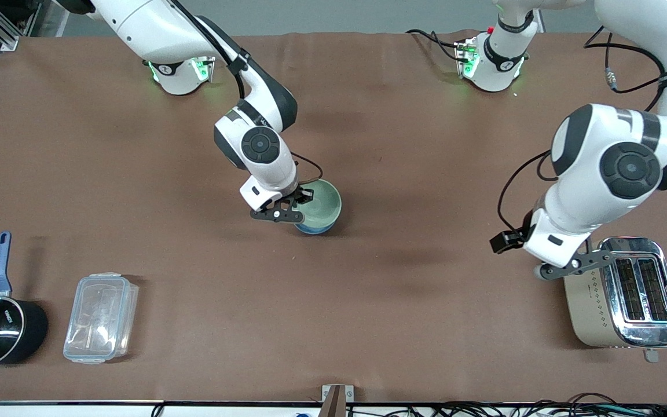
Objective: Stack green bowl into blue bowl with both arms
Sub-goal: 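Lower the green bowl into the blue bowl while the left gripper withdraws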
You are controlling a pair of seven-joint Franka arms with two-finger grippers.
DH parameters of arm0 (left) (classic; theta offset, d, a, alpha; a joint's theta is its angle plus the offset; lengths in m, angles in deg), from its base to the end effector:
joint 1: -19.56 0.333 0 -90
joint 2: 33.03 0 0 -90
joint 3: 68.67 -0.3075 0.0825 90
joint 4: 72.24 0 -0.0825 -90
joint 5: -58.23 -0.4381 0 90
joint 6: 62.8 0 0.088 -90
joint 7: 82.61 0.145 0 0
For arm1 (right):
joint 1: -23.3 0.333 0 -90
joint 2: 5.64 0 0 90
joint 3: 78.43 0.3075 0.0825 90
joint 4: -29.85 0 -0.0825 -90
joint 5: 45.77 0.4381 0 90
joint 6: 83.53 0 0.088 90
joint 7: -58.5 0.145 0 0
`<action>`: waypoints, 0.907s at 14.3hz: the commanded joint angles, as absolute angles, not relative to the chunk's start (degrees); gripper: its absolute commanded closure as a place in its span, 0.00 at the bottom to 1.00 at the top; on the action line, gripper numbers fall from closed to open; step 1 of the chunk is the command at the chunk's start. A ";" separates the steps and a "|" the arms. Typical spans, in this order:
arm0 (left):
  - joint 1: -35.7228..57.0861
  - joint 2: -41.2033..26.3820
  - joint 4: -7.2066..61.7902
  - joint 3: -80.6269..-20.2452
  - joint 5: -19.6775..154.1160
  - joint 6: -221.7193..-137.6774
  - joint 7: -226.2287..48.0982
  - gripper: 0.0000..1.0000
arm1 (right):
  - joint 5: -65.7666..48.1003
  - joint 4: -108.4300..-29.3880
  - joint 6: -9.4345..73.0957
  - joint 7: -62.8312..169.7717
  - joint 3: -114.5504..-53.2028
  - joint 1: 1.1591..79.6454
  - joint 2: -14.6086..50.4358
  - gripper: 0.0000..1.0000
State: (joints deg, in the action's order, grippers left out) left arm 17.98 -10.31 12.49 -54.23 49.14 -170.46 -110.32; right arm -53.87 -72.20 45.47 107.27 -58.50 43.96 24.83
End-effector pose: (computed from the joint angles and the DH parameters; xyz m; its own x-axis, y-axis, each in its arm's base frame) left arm 0.7074 -0.1642 0.3950 0.9838 0.1748 0.0398 0.1764 -0.9834 -0.0417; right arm 0.5325 0.4377 0.1902 0.9935 -0.0930 -0.0655 -0.0948 -0.9952 -0.0260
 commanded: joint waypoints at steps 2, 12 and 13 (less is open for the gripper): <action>20.35 -12.29 13.80 -54.00 48.12 -169.59 -105.30 0.00 | -55.52 -74.48 48.40 109.74 -58.04 44.75 23.98 0.98; 22.72 -13.87 9.94 -53.64 49.00 -163.00 -100.38 0.00 | -56.93 -74.39 50.51 109.30 -58.21 42.73 25.47 0.87; 22.72 -13.96 9.93 -53.56 49.00 -162.47 -100.11 0.00 | -56.84 -74.39 50.51 109.30 -58.21 42.73 25.56 0.72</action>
State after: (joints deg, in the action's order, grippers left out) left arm 22.23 -13.24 10.64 -54.20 49.14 -164.58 -101.37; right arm -55.18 -73.58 49.40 107.96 -58.95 43.64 25.48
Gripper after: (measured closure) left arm 0.000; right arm 0.890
